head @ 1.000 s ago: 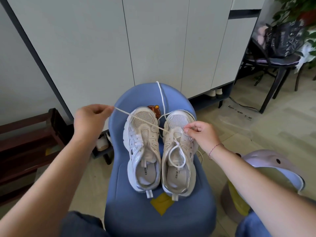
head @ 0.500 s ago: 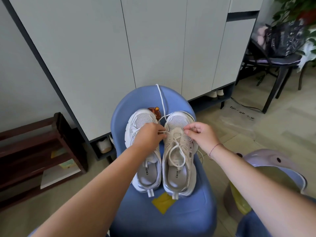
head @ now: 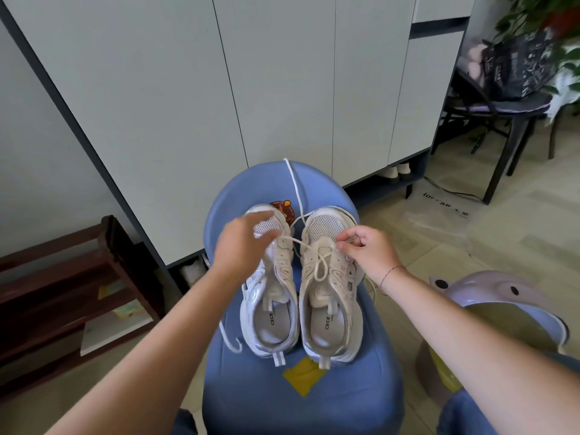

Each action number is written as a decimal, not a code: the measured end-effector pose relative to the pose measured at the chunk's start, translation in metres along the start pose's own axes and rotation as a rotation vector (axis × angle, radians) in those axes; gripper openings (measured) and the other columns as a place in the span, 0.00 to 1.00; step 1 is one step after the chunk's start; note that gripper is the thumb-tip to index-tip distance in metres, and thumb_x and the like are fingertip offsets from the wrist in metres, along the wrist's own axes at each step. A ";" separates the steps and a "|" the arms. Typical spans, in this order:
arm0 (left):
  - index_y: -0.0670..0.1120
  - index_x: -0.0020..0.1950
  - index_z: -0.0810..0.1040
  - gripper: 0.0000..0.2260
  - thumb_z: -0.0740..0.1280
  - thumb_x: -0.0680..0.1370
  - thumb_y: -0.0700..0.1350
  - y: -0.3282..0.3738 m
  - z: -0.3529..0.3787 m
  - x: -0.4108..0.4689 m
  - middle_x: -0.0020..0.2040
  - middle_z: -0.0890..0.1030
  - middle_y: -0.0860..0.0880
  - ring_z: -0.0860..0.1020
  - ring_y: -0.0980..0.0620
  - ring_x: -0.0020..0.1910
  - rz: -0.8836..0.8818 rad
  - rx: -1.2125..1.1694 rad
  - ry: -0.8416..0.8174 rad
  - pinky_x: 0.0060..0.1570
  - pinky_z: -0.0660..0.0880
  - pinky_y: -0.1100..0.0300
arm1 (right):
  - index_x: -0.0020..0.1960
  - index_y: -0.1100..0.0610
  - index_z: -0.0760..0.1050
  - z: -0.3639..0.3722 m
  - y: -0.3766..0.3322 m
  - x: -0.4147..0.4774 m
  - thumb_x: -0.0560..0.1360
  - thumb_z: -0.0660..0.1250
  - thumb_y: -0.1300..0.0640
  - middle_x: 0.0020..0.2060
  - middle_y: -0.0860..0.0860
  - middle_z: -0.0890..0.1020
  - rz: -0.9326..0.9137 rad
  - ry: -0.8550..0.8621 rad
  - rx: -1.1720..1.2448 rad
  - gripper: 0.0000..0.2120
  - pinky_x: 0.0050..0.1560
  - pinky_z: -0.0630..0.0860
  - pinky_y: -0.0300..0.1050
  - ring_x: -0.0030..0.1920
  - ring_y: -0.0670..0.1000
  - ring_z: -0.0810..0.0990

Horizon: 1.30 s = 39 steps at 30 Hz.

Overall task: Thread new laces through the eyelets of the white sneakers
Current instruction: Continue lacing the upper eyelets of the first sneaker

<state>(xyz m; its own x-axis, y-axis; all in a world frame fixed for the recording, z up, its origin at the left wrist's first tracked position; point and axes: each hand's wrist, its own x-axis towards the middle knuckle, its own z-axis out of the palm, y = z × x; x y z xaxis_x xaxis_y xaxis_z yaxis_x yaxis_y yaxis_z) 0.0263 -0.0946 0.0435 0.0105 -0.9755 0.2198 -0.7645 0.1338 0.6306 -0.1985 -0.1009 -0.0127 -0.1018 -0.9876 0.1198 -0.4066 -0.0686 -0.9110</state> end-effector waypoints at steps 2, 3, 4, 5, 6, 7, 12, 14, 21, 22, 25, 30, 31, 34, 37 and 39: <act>0.50 0.65 0.77 0.15 0.67 0.79 0.46 0.010 0.020 0.001 0.57 0.81 0.48 0.78 0.52 0.40 0.059 0.042 -0.137 0.43 0.70 0.61 | 0.43 0.50 0.80 0.000 0.000 0.000 0.72 0.71 0.59 0.36 0.53 0.81 0.001 -0.003 0.003 0.04 0.47 0.79 0.50 0.37 0.50 0.79; 0.49 0.64 0.78 0.14 0.66 0.79 0.46 0.012 0.030 0.002 0.57 0.82 0.48 0.79 0.49 0.45 0.079 0.081 -0.188 0.46 0.72 0.60 | 0.43 0.49 0.80 0.000 0.001 0.000 0.72 0.71 0.59 0.35 0.52 0.81 -0.001 -0.004 0.001 0.04 0.47 0.79 0.50 0.38 0.50 0.79; 0.48 0.62 0.79 0.13 0.66 0.78 0.45 0.013 0.038 0.003 0.56 0.82 0.47 0.79 0.48 0.49 0.089 0.132 -0.220 0.50 0.74 0.57 | 0.42 0.49 0.80 0.000 0.001 0.000 0.72 0.71 0.58 0.34 0.51 0.81 -0.006 -0.004 0.000 0.05 0.47 0.78 0.49 0.38 0.50 0.79; 0.47 0.59 0.81 0.11 0.66 0.78 0.45 0.014 0.044 0.004 0.54 0.83 0.46 0.79 0.46 0.51 0.090 0.177 -0.226 0.51 0.76 0.54 | 0.42 0.48 0.79 0.000 0.001 0.000 0.72 0.71 0.58 0.34 0.51 0.80 -0.009 -0.006 -0.003 0.05 0.47 0.78 0.49 0.38 0.50 0.79; 0.46 0.55 0.82 0.09 0.67 0.77 0.46 0.014 0.048 0.005 0.51 0.83 0.46 0.79 0.45 0.51 0.083 0.201 -0.211 0.50 0.77 0.51 | 0.43 0.49 0.79 0.000 0.001 0.000 0.72 0.71 0.58 0.34 0.51 0.80 -0.011 -0.008 -0.007 0.05 0.46 0.78 0.48 0.38 0.50 0.79; 0.44 0.51 0.83 0.08 0.67 0.77 0.46 0.013 0.049 0.005 0.47 0.84 0.45 0.80 0.45 0.49 0.070 0.202 -0.184 0.48 0.78 0.50 | 0.43 0.49 0.79 -0.001 0.002 0.000 0.72 0.71 0.58 0.34 0.50 0.80 -0.011 -0.010 -0.010 0.04 0.46 0.78 0.47 0.38 0.49 0.79; 0.48 0.41 0.83 0.04 0.70 0.75 0.44 0.004 0.030 0.000 0.35 0.82 0.51 0.78 0.55 0.34 -0.023 -0.017 -0.075 0.36 0.74 0.61 | 0.44 0.51 0.80 -0.002 0.004 0.000 0.73 0.70 0.59 0.35 0.50 0.82 -0.004 -0.003 -0.005 0.04 0.47 0.78 0.47 0.37 0.49 0.79; 0.49 0.39 0.83 0.06 0.70 0.75 0.43 -0.007 0.009 0.003 0.33 0.81 0.53 0.72 0.60 0.25 -0.077 -0.106 0.019 0.27 0.68 0.67 | 0.44 0.52 0.80 0.000 0.006 -0.001 0.73 0.69 0.60 0.33 0.49 0.81 -0.013 0.004 -0.013 0.04 0.46 0.78 0.46 0.36 0.47 0.79; 0.49 0.60 0.80 0.12 0.69 0.77 0.46 -0.019 -0.023 0.006 0.52 0.81 0.52 0.79 0.49 0.43 -0.096 0.015 0.062 0.44 0.72 0.60 | 0.45 0.51 0.79 0.006 0.004 -0.003 0.74 0.68 0.59 0.33 0.56 0.81 -0.036 0.032 -0.042 0.04 0.41 0.74 0.39 0.36 0.51 0.78; 0.51 0.63 0.78 0.14 0.69 0.77 0.48 -0.014 -0.016 0.004 0.53 0.80 0.53 0.79 0.49 0.39 -0.046 0.049 -0.005 0.43 0.73 0.59 | 0.45 0.51 0.79 0.006 0.003 -0.003 0.75 0.68 0.59 0.34 0.57 0.81 -0.033 0.029 -0.036 0.04 0.40 0.73 0.38 0.36 0.51 0.78; 0.52 0.65 0.77 0.14 0.66 0.79 0.47 0.004 0.013 0.000 0.51 0.82 0.52 0.81 0.48 0.41 0.072 0.104 -0.174 0.42 0.75 0.59 | 0.46 0.51 0.80 0.005 0.004 -0.004 0.75 0.68 0.59 0.33 0.53 0.80 -0.027 0.029 -0.030 0.04 0.39 0.72 0.38 0.36 0.49 0.77; 0.45 0.48 0.83 0.10 0.67 0.78 0.50 0.013 0.043 -0.002 0.44 0.84 0.47 0.80 0.47 0.46 0.074 0.255 -0.163 0.43 0.77 0.53 | 0.46 0.50 0.80 0.005 0.007 -0.002 0.74 0.68 0.59 0.30 0.46 0.78 -0.026 0.032 -0.035 0.05 0.39 0.72 0.38 0.34 0.45 0.77; 0.46 0.46 0.83 0.10 0.67 0.77 0.50 0.013 0.041 -0.003 0.41 0.83 0.48 0.80 0.48 0.43 0.056 0.253 -0.138 0.40 0.75 0.55 | 0.46 0.50 0.80 0.005 0.007 -0.001 0.74 0.68 0.60 0.29 0.46 0.77 -0.028 0.035 -0.034 0.05 0.39 0.72 0.38 0.34 0.45 0.76; 0.47 0.42 0.83 0.07 0.68 0.77 0.47 0.006 0.026 -0.004 0.38 0.83 0.49 0.79 0.49 0.41 -0.042 0.164 0.005 0.36 0.73 0.58 | 0.45 0.51 0.80 0.007 0.008 -0.001 0.74 0.68 0.60 0.27 0.45 0.75 -0.030 0.053 -0.021 0.05 0.37 0.71 0.37 0.31 0.44 0.74; 0.48 0.40 0.83 0.07 0.68 0.76 0.47 -0.007 0.009 -0.004 0.36 0.82 0.51 0.79 0.49 0.38 -0.099 0.066 0.091 0.34 0.72 0.57 | 0.46 0.51 0.80 0.008 0.007 -0.002 0.75 0.68 0.60 0.28 0.48 0.75 -0.036 0.057 -0.041 0.05 0.36 0.72 0.38 0.30 0.45 0.74; 0.51 0.40 0.82 0.07 0.68 0.76 0.48 -0.010 0.007 -0.009 0.36 0.82 0.53 0.78 0.51 0.36 -0.115 0.066 0.095 0.32 0.71 0.58 | 0.45 0.50 0.80 0.008 0.006 -0.002 0.75 0.68 0.60 0.29 0.50 0.76 -0.036 0.056 -0.043 0.05 0.38 0.74 0.40 0.32 0.47 0.74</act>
<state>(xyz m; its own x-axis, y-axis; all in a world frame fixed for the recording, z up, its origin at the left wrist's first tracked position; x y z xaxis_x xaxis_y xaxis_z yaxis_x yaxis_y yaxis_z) 0.0296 -0.0882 0.0296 0.1589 -0.9625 0.2198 -0.7952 0.0072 0.6063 -0.1934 -0.1004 -0.0219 -0.1366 -0.9751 0.1747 -0.4493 -0.0962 -0.8882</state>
